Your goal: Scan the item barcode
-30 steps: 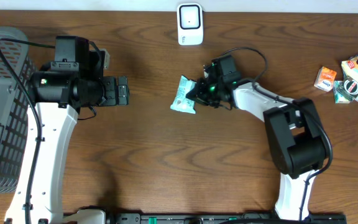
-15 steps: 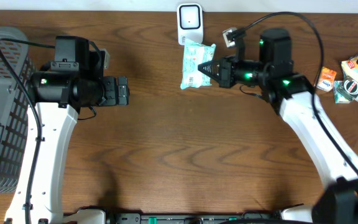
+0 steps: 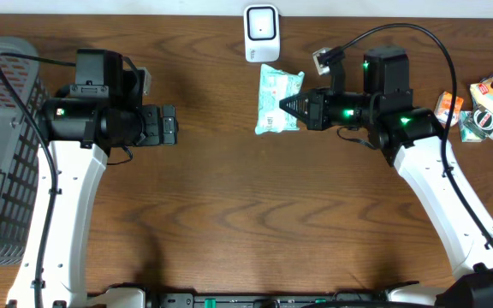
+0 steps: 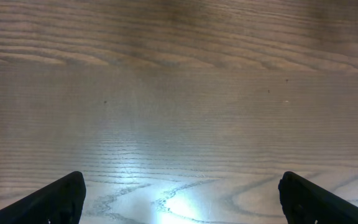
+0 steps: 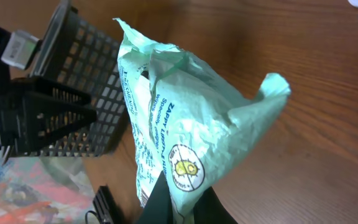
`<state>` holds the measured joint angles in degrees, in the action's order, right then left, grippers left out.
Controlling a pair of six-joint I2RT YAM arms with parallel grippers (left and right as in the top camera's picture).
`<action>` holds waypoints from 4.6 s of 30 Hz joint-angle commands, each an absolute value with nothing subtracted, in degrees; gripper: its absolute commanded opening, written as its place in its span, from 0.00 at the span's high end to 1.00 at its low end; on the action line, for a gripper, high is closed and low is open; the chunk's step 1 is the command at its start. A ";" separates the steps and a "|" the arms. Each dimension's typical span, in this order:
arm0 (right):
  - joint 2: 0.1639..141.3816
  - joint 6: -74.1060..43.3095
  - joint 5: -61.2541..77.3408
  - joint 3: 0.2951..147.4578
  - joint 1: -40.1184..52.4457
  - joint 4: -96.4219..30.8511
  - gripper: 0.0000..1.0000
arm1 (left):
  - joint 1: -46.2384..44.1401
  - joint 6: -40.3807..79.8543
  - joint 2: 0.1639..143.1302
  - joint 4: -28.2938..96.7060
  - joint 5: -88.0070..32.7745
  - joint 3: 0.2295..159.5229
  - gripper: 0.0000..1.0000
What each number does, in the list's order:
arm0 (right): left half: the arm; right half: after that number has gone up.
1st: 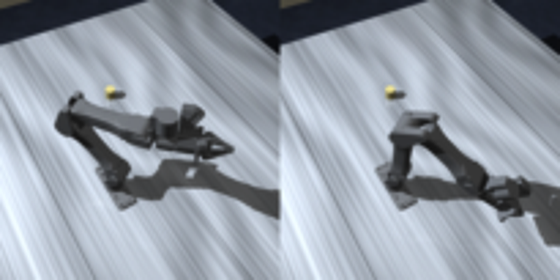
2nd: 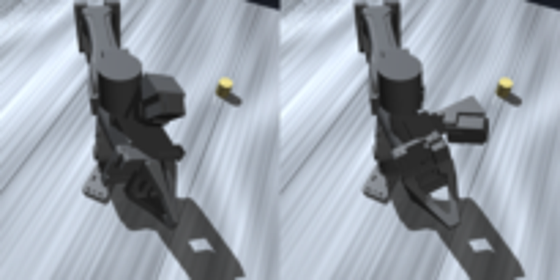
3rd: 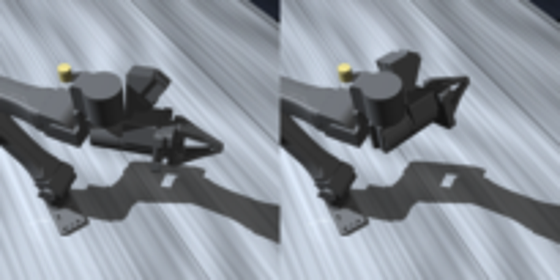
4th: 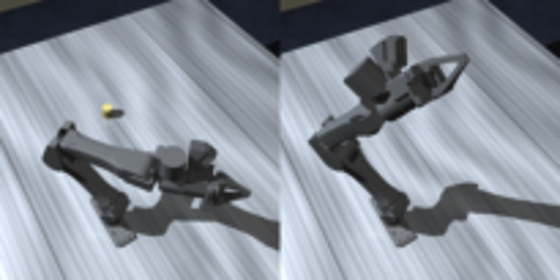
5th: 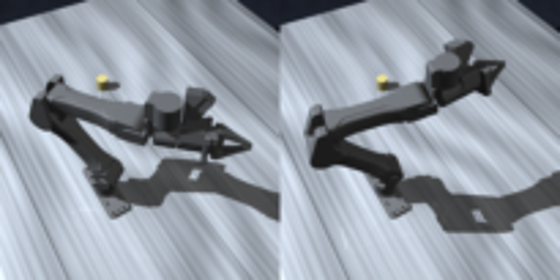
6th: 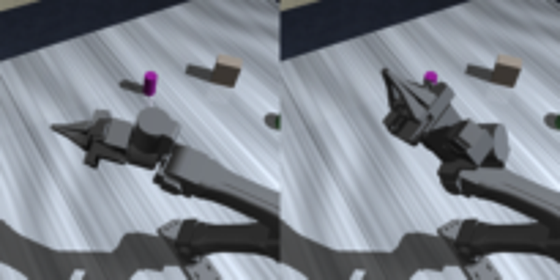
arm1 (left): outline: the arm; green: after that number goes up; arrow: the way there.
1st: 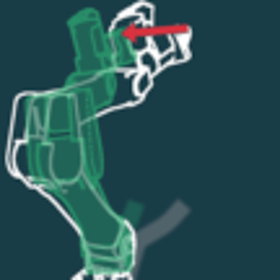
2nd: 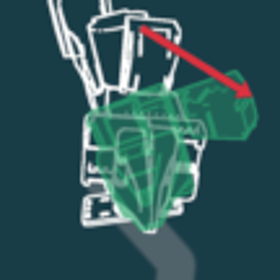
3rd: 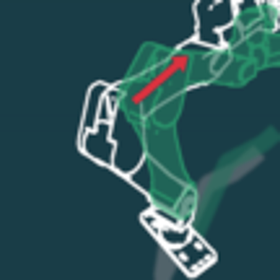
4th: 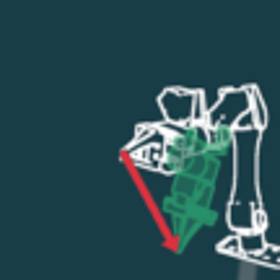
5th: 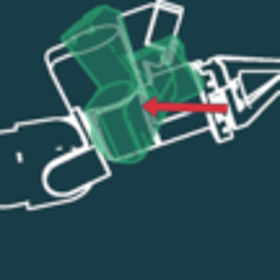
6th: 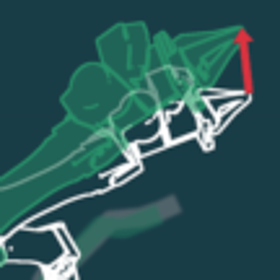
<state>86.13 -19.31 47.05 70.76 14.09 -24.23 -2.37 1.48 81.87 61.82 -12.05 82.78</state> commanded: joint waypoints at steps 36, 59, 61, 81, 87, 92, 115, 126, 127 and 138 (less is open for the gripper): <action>98.04 -7.18 -35.29 71.18 29.80 -35.51 0.88 | -2.55 1.34 82.00 62.11 -11.92 82.56 0.02; 105.21 -15.84 -15.00 75.99 22.13 -35.38 0.31 | -2.55 1.34 82.00 62.11 -11.92 82.56 0.02; 105.23 -15.81 -5.74 76.14 16.93 -34.52 0.29 | -2.55 1.34 82.00 62.11 -11.92 82.56 0.02; 116.25 -9.37 29.78 75.96 -2.90 -34.26 0.44 | -2.55 1.34 82.00 62.11 -11.92 82.56 0.02; 120.03 -9.37 30.41 75.94 -2.96 -34.02 0.42 | -2.55 1.34 82.00 62.11 -11.92 82.56 0.02; 120.62 -9.37 30.59 75.96 -2.92 -33.85 0.99 | -2.55 1.34 82.00 62.11 -11.92 82.56 0.02; 106.52 -9.32 -19.97 81.62 25.58 -41.58 0.99 | -2.55 1.34 82.00 62.11 -11.92 82.56 0.02; 109.40 -14.31 -20.08 81.65 24.40 -38.63 0.60 | -2.55 1.34 82.00 62.11 -11.92 82.56 0.02; 109.40 -14.28 -16.86 81.65 22.74 -38.24 0.57 | -2.55 1.34 82.00 62.11 -11.92 82.56 0.02; 112.88 -6.92 15.00 81.49 4.54 -37.71 0.36 | -2.55 1.34 82.00 62.11 -11.92 82.56 0.03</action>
